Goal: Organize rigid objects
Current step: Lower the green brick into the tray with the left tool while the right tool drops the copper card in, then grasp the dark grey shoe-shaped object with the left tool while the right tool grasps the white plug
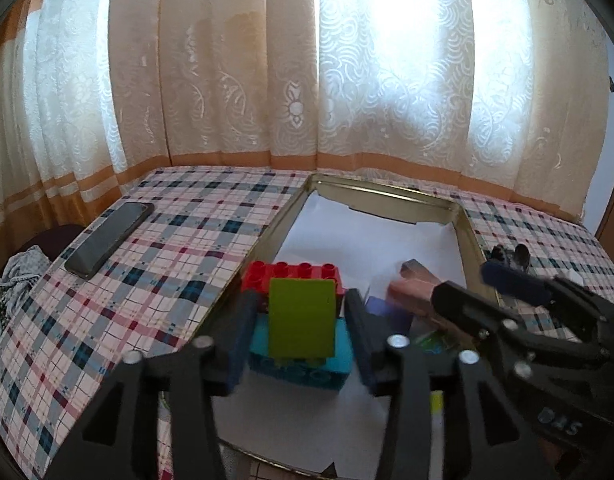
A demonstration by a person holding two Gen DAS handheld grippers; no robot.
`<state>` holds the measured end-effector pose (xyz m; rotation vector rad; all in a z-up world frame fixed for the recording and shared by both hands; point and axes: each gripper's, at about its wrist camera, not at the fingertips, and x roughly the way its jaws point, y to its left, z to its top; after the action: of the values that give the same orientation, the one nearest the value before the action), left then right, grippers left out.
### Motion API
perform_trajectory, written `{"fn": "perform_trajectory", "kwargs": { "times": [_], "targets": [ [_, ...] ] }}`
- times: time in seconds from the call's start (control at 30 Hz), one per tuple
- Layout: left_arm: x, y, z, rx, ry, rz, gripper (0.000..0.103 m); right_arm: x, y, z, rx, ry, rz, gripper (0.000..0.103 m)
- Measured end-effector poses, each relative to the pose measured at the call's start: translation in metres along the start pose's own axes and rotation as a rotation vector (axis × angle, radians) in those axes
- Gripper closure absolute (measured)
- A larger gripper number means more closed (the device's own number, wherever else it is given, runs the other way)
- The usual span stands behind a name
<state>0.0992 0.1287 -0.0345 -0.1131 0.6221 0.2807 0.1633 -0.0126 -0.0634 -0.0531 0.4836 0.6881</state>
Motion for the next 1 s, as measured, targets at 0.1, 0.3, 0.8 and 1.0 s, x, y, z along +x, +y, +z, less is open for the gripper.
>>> {"fn": "perform_trajectory", "kwargs": {
  "times": [0.1,0.3,0.8,1.0],
  "targets": [
    [-0.005,0.003,0.000,-0.023,-0.011,0.022,0.029,-0.008,-0.005,0.000,0.019,-0.022,-0.008,0.027],
    [-0.021,-0.010,0.003,-0.030,-0.049,0.030,0.010,-0.029,-0.023,-0.002,0.066,-0.046,-0.023,0.022],
    [-0.022,-0.137,0.014,0.113,-0.043,-0.139,0.000,-0.094,-0.143,-0.016,0.122,-0.076,-0.290,0.021],
    [0.017,-0.195,0.017,0.175,0.041,-0.197,0.000,-0.089,-0.199,-0.020,0.177,-0.015,-0.380,0.010]
  ]
}}
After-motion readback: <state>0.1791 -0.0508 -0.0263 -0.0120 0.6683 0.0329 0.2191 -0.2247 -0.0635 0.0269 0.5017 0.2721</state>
